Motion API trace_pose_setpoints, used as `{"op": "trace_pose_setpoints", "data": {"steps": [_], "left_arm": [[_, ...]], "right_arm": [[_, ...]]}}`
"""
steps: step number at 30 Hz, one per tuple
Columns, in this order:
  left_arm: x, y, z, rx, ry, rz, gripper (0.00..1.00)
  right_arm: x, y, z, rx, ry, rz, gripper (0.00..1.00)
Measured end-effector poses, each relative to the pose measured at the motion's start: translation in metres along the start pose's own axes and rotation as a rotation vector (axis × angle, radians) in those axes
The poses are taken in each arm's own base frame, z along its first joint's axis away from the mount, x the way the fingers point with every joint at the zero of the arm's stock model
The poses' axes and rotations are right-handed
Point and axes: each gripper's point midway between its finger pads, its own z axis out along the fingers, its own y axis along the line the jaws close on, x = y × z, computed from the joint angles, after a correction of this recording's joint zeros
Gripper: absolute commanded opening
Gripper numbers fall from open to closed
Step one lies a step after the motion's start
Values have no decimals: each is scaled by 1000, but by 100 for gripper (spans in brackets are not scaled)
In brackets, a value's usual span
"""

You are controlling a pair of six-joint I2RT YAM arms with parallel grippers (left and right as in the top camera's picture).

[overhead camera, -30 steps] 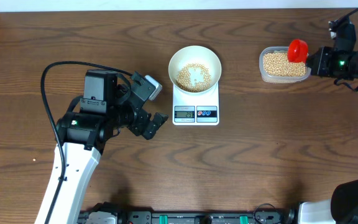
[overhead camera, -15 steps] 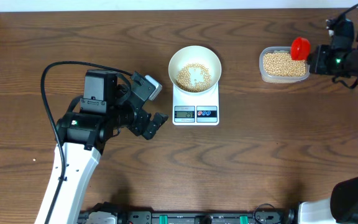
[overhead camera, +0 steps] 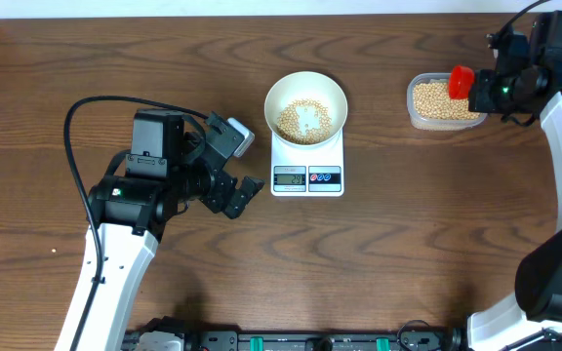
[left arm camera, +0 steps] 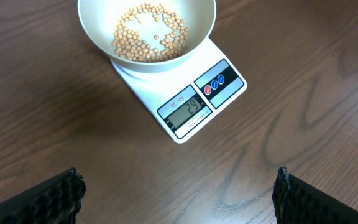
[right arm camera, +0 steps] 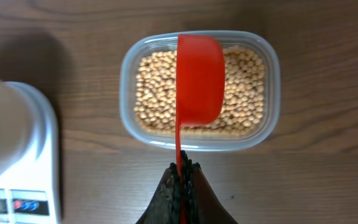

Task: Scoop item into bowl and weigh 50g on scale
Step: 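Lower the red scoop with the right gripper into the soybean tub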

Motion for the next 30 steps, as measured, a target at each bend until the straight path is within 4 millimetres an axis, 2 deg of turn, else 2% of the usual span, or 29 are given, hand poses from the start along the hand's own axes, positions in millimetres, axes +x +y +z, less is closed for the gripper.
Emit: {"op": "trace_pose_setpoints", "data": {"steps": [11, 30], "left_arm": [[0, 0, 0, 0, 0, 0, 99], [0, 0, 0, 0, 0, 0, 99]], "right_arm": [[10, -12, 29, 102, 72, -92, 1], [13, -17, 30, 224, 110, -199, 1]]}}
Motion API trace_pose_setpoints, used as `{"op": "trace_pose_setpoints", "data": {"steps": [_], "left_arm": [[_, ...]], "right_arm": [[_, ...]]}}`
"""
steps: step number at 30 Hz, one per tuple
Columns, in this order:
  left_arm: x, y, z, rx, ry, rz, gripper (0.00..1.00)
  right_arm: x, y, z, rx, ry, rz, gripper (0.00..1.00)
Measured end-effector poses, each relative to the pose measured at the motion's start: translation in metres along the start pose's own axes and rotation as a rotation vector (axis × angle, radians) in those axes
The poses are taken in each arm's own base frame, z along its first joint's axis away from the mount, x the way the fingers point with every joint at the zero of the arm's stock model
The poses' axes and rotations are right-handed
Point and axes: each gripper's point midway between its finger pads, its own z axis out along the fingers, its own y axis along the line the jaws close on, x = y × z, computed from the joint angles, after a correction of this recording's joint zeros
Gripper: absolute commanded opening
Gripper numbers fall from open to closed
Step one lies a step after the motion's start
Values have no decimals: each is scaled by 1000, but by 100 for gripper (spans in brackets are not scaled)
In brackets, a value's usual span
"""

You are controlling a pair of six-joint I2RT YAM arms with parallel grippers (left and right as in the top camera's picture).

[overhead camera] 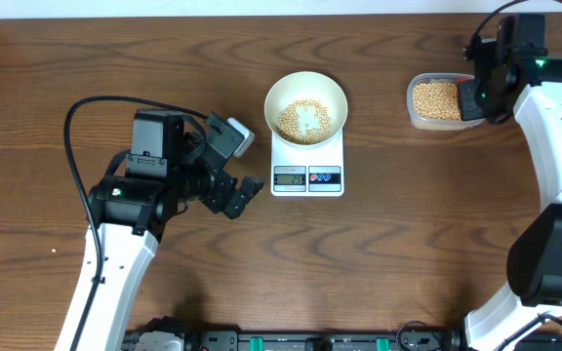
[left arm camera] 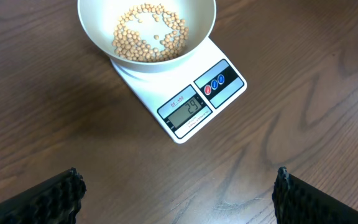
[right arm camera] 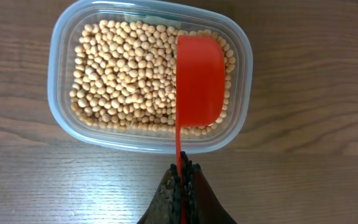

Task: Scoop item into bowl and weigh 50g on scale
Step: 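Lower the red scoop with the right gripper into the soybean tub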

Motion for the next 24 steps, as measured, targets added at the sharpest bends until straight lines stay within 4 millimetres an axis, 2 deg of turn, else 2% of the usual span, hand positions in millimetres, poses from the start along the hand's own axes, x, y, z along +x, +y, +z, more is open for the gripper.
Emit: {"op": "trace_pose_setpoints", "data": {"steps": [12, 17, 24], "left_arm": [[0, 0, 0, 0, 0, 0, 99], [0, 0, 0, 0, 0, 0, 99], [0, 0, 0, 0, 0, 0, 99]], "right_arm": [[2, -3, 2, 39, 11, -15, 1], [10, -2, 10, 38, 27, -15, 1], [9, 3, 22, 17, -6, 59, 1]]}}
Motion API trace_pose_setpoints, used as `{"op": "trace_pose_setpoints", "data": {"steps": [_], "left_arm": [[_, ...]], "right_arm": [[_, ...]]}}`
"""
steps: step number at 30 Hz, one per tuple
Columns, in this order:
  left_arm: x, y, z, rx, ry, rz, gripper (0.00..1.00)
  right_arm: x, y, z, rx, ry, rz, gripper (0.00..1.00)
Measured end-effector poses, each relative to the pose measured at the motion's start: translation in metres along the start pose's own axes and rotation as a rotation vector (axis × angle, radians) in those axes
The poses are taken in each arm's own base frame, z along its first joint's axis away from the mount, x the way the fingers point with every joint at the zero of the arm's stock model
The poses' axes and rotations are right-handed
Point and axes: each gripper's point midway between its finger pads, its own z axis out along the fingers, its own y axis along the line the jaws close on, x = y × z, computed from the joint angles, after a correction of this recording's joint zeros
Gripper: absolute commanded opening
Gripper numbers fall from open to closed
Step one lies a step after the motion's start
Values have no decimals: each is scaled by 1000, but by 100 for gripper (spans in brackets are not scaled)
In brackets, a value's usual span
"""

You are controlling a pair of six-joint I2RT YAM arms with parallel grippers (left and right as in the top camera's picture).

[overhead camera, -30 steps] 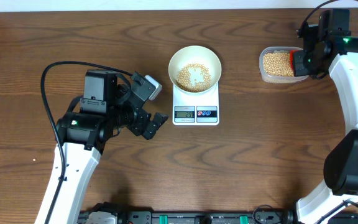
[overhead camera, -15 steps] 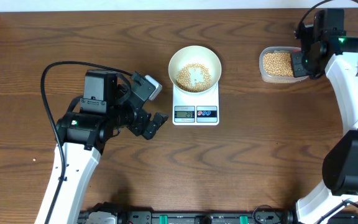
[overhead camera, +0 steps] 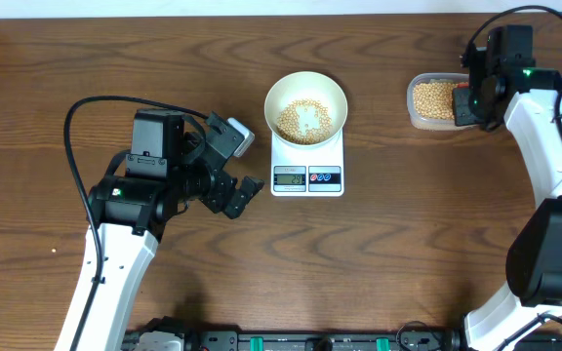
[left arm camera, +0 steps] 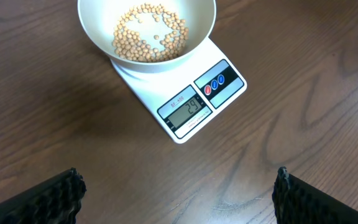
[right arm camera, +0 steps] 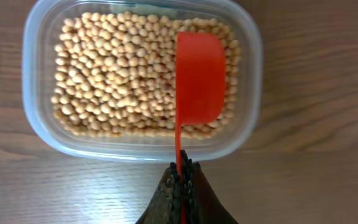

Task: Scoop item into bowl and weigh 50g on scale
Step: 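Lower the red scoop with the right gripper into the soybean tub, then scoop soybeans and lift the red scoop out of the tub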

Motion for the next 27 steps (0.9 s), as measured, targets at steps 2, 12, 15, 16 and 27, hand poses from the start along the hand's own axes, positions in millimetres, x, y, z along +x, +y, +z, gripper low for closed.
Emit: {"op": "trace_pose_setpoints", "data": {"steps": [2, 12, 15, 16, 27], "left_arm": [[0, 0, 0, 0, 0, 0, 99], [0, 0, 0, 0, 0, 0, 99], [0, 0, 0, 0, 0, 0, 99], [0, 0, 0, 0, 0, 0, 99], [0, 0, 0, 0, 0, 0, 99]], "right_arm": [[1, 5, 4, -24, -7, 27, 1], [4, 33, 14, -182, -20, 176, 1], [3, 39, 15, -218, -23, 205, 1], [2, 40, 14, -226, -24, 219, 1], [0, 27, 11, -333, -30, 352, 1]]}}
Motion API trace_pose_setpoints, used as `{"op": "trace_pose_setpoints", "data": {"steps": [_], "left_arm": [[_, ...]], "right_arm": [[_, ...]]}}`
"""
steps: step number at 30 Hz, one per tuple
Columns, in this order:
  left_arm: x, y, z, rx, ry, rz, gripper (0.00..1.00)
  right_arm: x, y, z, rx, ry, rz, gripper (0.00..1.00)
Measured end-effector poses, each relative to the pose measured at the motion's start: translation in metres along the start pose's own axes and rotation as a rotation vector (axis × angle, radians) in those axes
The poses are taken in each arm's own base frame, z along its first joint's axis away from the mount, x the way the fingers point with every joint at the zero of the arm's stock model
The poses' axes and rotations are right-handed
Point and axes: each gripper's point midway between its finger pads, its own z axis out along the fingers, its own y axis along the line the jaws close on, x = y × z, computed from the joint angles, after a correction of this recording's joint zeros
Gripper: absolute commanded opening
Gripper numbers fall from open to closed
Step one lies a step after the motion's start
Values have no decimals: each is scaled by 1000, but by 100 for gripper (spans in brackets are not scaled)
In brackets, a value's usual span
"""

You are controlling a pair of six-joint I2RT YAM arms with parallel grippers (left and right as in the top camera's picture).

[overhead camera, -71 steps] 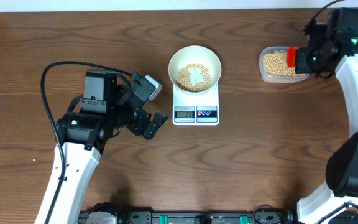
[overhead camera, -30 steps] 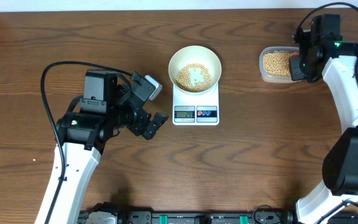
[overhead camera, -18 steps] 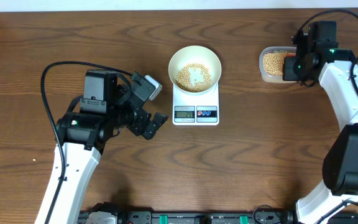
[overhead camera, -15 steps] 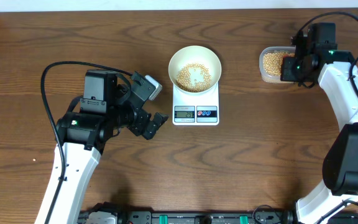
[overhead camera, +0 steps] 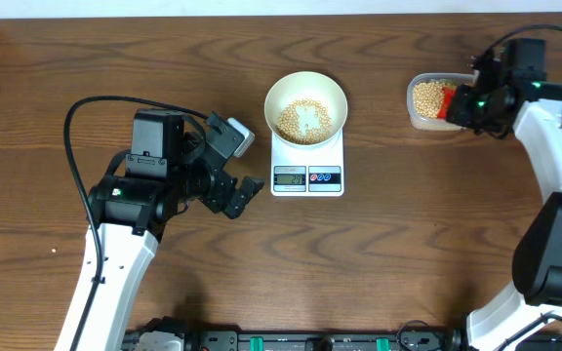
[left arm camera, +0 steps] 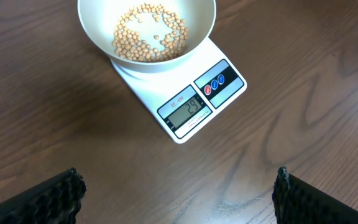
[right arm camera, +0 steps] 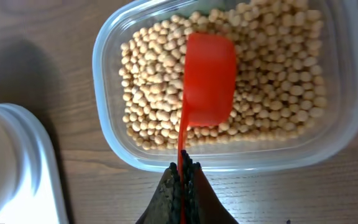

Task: Scoop item into bowl and weigh 50g on scale
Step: 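Scoop soybeans and lift the red scoop out of the tub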

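A cream bowl [overhead camera: 305, 104] holding a thin layer of soybeans stands on the white scale [overhead camera: 307, 176]; in the left wrist view the scale display [left arm camera: 187, 107] reads 29. At the far right a clear tub of soybeans [overhead camera: 427, 101] sits on the table. My right gripper [right arm camera: 183, 169] is shut on the handle of a red scoop [right arm camera: 207, 81], whose cup lies over the beans in the tub [right arm camera: 229, 87]. My left gripper [left arm camera: 179, 190] is open, hovering over bare table in front of the scale.
The wooden table [overhead camera: 408, 244] carries nothing else. Black cable loops off the left arm [overhead camera: 76, 117]. The scale's corner [right arm camera: 11, 162] shows at the left of the right wrist view.
The right gripper with the red scoop has shifted and turned, so the scoop cup now lies over the middle of the beans in the tub. The left arm has not moved.
The right gripper held the empty scoop above the tub. It then came in over the tub's right side and stayed there. Now it is turned, with the scoop over the tub's middle. The scale has read 29 throughout and the left gripper stayed open.
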Motion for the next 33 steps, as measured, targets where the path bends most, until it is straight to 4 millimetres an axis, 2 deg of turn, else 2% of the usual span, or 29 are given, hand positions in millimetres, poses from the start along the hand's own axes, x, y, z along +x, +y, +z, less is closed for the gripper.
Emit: {"op": "trace_pose_setpoints", "data": {"steps": [11, 24, 33], "left_arm": [[0, 0, 0, 0, 0, 0, 98], [0, 0, 0, 0, 0, 0, 99], [0, 0, 0, 0, 0, 0, 98]], "right_arm": [[-8, -11, -15, -163, -15, 88, 1], [-14, -30, -30, -237, -44, 132, 1], [-10, -40, -40, -296, -43, 150, 1]]}}
